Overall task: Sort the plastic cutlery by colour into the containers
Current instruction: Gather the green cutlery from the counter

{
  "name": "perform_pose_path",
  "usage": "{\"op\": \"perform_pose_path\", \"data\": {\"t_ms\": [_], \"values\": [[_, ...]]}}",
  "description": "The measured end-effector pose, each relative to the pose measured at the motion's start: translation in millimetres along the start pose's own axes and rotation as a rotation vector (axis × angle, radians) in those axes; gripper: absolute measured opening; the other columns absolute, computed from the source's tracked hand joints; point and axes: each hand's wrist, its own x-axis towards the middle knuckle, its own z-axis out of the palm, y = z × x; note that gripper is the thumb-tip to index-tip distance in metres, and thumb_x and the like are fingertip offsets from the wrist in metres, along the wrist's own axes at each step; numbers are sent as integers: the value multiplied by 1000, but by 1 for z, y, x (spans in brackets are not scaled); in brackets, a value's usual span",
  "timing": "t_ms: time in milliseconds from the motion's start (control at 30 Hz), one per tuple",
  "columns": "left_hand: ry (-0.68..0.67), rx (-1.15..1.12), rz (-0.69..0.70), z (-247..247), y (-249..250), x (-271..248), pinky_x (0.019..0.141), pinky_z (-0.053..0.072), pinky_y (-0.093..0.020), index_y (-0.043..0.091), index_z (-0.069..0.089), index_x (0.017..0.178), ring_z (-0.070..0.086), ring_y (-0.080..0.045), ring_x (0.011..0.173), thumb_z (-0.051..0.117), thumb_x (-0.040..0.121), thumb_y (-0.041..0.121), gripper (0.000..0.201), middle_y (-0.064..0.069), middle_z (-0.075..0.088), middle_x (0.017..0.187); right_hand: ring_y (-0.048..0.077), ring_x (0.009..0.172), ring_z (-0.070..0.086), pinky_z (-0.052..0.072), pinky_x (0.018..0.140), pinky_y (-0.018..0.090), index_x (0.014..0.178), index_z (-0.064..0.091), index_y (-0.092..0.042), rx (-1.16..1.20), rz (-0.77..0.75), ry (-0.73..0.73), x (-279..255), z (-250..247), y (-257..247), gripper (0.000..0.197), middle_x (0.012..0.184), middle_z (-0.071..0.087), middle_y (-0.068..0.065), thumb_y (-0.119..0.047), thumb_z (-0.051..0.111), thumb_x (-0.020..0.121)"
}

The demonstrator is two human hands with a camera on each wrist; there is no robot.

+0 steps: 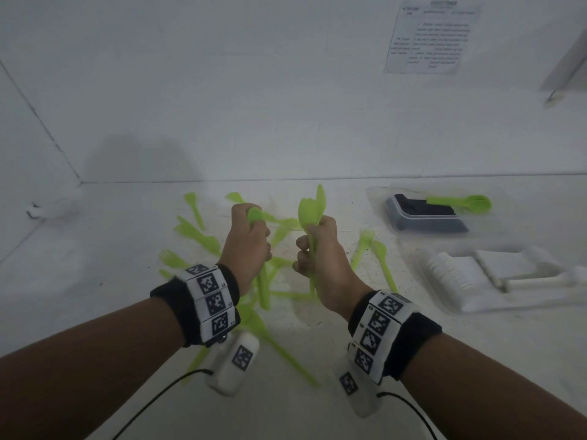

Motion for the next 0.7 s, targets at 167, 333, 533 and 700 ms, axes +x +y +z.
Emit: {"op": "perform_pose_path", "data": {"t_ms": [167, 333, 533, 700], "values": [[-39, 9, -6, 7, 6, -8, 71, 43, -36, 30, 38, 129, 46, -17, 73, 37, 98, 15, 34, -2, 49, 93, 7, 64, 45, 41, 68, 28, 113, 64, -27, -210, -111, -18, -2, 5, 7, 13, 87, 51, -3, -29, 53, 105], [-86, -58, -135, 14, 9, -12, 100, 51, -51, 55, 33, 123, 62, -25, 115, 50, 78, 66, 49, -9, 49, 135, 12, 68, 48, 43, 64, 29, 105, 70, -25, -268, -187, -44, -6, 15, 14, 13, 85, 63, 6, -30, 58, 102], [-85, -85, -105, 5, 13, -12, 87, 50, -43, 47, 30, 143, 50, -20, 122, 43, 81, 50, 63, -4, 44, 138, 17, 85, 55, 49, 77, 32, 114, 75, -22, -230, -177, -184, -11, 22, 16, 23, 99, 66, 11, -27, 53, 106], [-121, -152, -108, -3, 7, -11, 70, 48, -35, 48, 28, 148, 54, -15, 119, 54, 95, 41, 59, 0, 45, 137, 33, 96, 65, 53, 94, 49, 120, 74, -27, -220, -158, -163, -10, 31, 16, 27, 120, 72, 10, -34, 51, 107]]}}
